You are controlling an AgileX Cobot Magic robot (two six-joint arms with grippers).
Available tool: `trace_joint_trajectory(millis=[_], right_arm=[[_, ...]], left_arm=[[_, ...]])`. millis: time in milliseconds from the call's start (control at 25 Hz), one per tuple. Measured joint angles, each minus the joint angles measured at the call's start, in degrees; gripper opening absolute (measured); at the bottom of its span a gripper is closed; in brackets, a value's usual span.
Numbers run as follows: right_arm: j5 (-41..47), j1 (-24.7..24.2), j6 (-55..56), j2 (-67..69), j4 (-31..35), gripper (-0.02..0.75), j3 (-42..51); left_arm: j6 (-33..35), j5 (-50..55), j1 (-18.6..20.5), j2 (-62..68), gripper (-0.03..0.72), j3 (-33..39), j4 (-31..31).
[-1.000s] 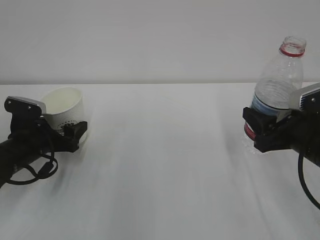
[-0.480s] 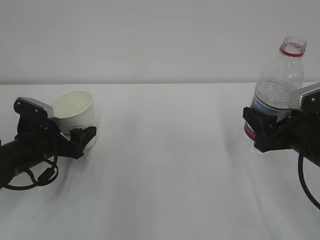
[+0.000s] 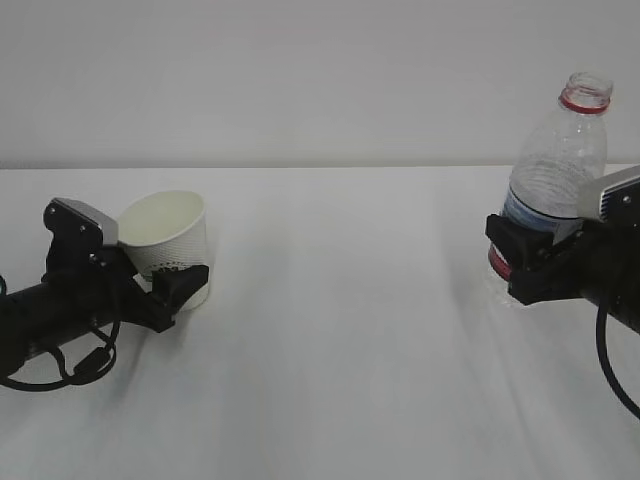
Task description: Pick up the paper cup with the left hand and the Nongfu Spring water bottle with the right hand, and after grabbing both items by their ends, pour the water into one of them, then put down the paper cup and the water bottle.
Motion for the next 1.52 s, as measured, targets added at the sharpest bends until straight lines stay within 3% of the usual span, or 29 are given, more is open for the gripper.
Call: trace_joint_trajectory(millis=[680, 1000, 1320, 1520], right_arm=[[0.68, 0.00, 0.00, 0.00, 0.00, 0.515, 0.00], [1.08, 0.00, 0.00, 0.00, 0.00, 0.515, 0.00], [1.08, 0.00, 0.00, 0.00, 0.09, 0.515, 0.00], [1.67, 0.00, 0.00, 0.00, 0.42, 0.515, 0.00]], left_arm=[[-5.68, 0.00, -1.34, -2.84, 0.561, 0.00, 10.28], [-6.13, 0.00, -7.54, -2.94, 0.559, 0.00, 11.61], [-11.76, 0.00, -14.35, -2.94, 0.558, -4.87, 14.44], [-12.83, 0.00, -16.57, -2.94, 0.554, -6.43, 16.99]])
